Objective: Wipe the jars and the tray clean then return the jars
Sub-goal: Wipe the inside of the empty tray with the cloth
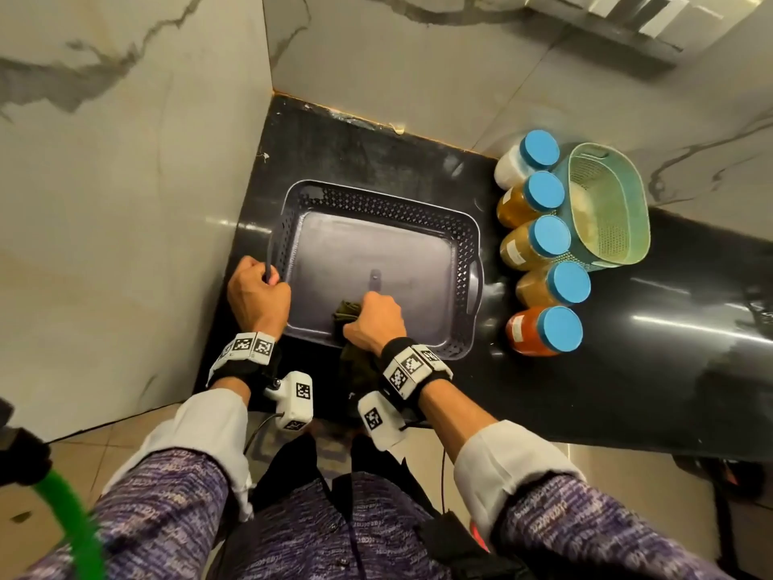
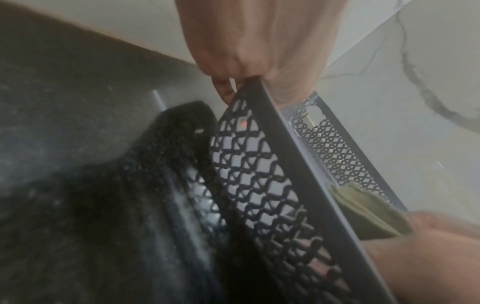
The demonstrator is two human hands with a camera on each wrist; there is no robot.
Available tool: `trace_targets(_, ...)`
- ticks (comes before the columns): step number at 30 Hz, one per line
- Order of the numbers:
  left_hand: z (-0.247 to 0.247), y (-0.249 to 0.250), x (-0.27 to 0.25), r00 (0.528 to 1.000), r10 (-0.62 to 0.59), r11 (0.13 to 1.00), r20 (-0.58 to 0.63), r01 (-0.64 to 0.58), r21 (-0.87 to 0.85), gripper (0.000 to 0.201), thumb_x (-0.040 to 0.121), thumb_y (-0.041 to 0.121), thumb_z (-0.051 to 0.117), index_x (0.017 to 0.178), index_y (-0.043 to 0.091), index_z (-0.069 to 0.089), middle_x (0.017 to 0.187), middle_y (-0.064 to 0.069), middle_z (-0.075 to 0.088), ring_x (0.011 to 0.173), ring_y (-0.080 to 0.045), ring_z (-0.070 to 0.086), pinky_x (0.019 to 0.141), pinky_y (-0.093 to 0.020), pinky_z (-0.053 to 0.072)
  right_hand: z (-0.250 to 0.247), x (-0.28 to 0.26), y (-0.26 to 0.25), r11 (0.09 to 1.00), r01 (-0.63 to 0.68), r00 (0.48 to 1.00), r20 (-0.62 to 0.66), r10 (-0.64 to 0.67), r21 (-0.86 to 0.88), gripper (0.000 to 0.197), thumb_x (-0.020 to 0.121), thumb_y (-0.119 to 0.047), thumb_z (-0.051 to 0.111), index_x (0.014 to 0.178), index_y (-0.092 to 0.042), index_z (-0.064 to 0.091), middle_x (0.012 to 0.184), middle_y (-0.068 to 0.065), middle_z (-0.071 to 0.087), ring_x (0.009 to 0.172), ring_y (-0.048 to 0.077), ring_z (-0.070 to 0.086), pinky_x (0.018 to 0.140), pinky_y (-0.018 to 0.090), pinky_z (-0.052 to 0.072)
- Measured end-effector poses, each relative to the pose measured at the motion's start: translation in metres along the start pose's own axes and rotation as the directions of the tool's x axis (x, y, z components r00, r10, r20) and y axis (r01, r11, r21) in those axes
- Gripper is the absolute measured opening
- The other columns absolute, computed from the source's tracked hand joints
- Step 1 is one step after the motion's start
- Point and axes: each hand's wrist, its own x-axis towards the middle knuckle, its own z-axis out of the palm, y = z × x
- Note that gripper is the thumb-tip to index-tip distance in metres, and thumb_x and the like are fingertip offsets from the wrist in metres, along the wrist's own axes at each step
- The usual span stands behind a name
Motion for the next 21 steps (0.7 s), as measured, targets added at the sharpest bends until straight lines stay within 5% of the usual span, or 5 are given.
trace_targets(4,-0.002,0.003,0.002,0.999,0.03,0.999,0.035,-0.032,0.041,0.017,0.067,-0.011,0.054,0.059,0.002,0.049,0.077,-0.014,0.052,0.063,-0.03,0.045,0.06,-0.035,0.03,-0.009,0.003,0.014,0.974,0.041,0.998,0.051,-0.03,-0.221,0.03,0.088,-0.03,0.07,0.108,-0.009,0.061,0.107,0.015,0.067,0.106,0.04,0.067,0.08,0.04,0.052)
trace_targets(8,-0.001,-0.001,0.002,1.0,-0.002,1.0,-0.01,0.002,0.019,0.019,0.068,-0.01,0.054,0.058,0.006,0.048,0.077,-0.013,0.052,0.063,-0.028,0.044,0.061,-0.032,0.03,-0.044,0.006,0.071,0.919,-0.067,0.998,-0.013,0.067,-0.387,0.04,0.087,-0.03,0.071,0.119,-0.007,0.066,0.121,0.018,0.071,0.114,0.04,0.068,0.093,0.045,0.057)
trace_targets(14,0.004,0.0,0.003,1.0,-0.016,1.0,-0.024,0.016,0.019,0.014,0.068,-0.01,0.054,0.059,0.0,0.051,0.076,-0.013,0.053,0.061,-0.03,0.046,0.059,-0.032,0.03,-0.025,0.004,0.047,0.916,0.072,0.995,0.09,-0.04,-0.396,0.034,0.087,-0.018,0.071,0.117,-0.002,0.066,0.123,0.023,0.069,0.116,0.043,0.066,0.093,0.045,0.056)
trace_targets(21,0.003,0.003,0.0,1.0,-0.016,1.0,-0.014,0.016,-0.003,0.017,0.068,-0.01,0.054,0.059,0.004,0.05,0.076,-0.013,0.053,0.062,-0.032,0.048,0.059,-0.034,0.031,0.009,0.03,-0.042,0.976,0.176,0.979,0.123,-0.161,-0.125,0.032,0.086,-0.021,0.073,0.109,-0.001,0.066,0.117,0.025,0.069,0.11,0.044,0.066,0.083,0.04,0.055)
